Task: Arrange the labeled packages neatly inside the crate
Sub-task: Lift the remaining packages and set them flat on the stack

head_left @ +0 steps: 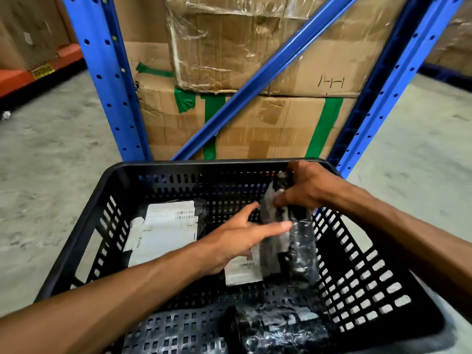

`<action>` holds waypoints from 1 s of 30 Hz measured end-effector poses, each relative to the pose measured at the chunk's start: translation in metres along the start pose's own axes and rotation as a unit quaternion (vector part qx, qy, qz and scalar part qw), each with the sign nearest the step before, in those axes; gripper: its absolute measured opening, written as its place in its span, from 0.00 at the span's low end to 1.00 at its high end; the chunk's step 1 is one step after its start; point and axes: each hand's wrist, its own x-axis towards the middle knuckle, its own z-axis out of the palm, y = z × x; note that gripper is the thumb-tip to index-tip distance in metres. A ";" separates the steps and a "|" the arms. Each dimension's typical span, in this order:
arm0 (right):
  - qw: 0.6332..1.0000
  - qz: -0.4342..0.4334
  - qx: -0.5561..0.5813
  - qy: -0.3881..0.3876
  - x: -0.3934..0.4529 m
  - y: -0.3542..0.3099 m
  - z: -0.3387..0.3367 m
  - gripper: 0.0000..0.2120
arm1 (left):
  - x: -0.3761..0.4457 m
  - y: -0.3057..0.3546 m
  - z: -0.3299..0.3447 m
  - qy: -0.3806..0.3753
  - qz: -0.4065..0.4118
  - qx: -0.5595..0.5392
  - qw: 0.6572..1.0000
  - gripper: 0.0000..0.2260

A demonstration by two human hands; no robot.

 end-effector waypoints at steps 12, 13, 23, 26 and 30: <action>0.968 -0.122 0.217 0.007 0.005 -0.019 0.013 0.17 | -0.042 -0.018 -0.086 0.170 -0.012 -0.242 0.955 0.35; 0.964 -0.102 0.246 -0.014 0.005 -0.013 0.018 0.20 | -0.044 -0.016 -0.090 0.166 -0.017 -0.254 0.953 0.39; 0.873 -0.060 0.439 -0.205 -0.004 0.006 0.051 0.17 | -0.045 -0.008 -0.087 0.068 -0.024 -0.212 0.975 0.20; 0.957 -0.138 0.235 -0.097 -0.006 0.013 0.017 0.42 | -0.042 0.003 -0.083 0.064 0.005 -0.066 0.996 0.25; 0.940 -0.321 0.017 -0.111 -0.023 -0.009 -0.002 0.46 | -0.035 0.019 -0.067 -0.026 0.022 0.225 0.974 0.34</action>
